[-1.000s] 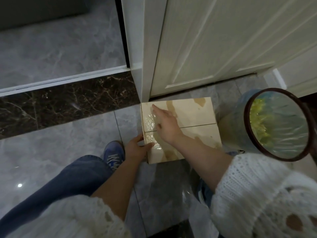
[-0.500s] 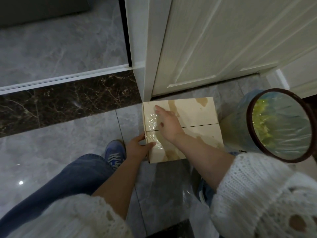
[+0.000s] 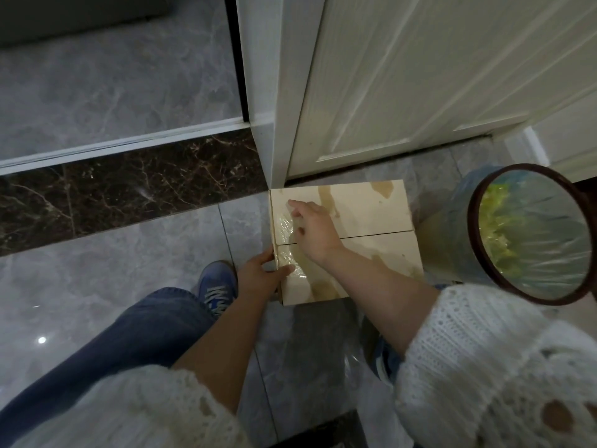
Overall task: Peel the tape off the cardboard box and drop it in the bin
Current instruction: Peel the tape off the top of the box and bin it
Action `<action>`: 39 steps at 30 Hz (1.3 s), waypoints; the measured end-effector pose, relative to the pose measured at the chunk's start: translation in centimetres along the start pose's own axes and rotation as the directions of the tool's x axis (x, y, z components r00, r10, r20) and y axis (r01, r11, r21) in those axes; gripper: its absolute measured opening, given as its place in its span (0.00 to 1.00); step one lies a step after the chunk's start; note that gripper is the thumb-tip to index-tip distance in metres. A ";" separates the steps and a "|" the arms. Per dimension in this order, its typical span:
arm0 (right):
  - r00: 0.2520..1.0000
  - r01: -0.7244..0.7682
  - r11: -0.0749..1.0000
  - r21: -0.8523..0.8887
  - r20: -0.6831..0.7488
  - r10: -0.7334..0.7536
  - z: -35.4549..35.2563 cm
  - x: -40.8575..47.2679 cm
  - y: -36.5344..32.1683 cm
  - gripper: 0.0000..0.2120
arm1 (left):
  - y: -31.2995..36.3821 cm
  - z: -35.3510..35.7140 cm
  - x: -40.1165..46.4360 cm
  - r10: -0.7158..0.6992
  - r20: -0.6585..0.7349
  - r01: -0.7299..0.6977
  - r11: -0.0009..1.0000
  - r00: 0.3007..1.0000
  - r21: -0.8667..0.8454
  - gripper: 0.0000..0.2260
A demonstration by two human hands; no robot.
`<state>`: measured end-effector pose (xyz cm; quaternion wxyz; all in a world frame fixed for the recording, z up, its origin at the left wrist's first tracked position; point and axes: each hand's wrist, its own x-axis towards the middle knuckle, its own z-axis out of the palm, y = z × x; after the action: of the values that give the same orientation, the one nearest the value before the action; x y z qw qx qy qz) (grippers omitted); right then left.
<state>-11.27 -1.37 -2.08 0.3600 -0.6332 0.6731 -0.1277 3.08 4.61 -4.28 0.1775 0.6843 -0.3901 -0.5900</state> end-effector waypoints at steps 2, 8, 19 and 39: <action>1.000 -0.007 1.000 -0.016 -0.005 0.007 0.2 0.1 0.0 0.26 | 0.0 0.0 0.0 0.009 0.001 -0.009 1.000 1.000 0.007 0.25; 1.000 -0.024 0.999 -0.022 0.002 0.024 0.4 0.8 -0.3 0.23 | -0.3 0.0 0.2 0.008 -0.008 -0.008 1.000 1.000 -0.006 0.25; 0.984 -0.107 0.993 0.057 -0.134 0.114 1.0 1.3 -0.5 0.13 | -1.0 0.1 0.6 -0.016 -0.013 0.015 0.999 1.000 -0.049 0.27; 1.000 0.002 0.999 -0.032 -0.030 -0.003 1.1 1.3 0.6 0.06 | -1.3 0.1 0.9 0.003 -0.004 -0.002 1.000 1.000 0.026 0.24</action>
<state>-10.92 -2.19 -3.69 0.3395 -0.6377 0.6797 -0.1270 3.45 4.76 -5.85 0.1701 0.6872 -0.3983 -0.5833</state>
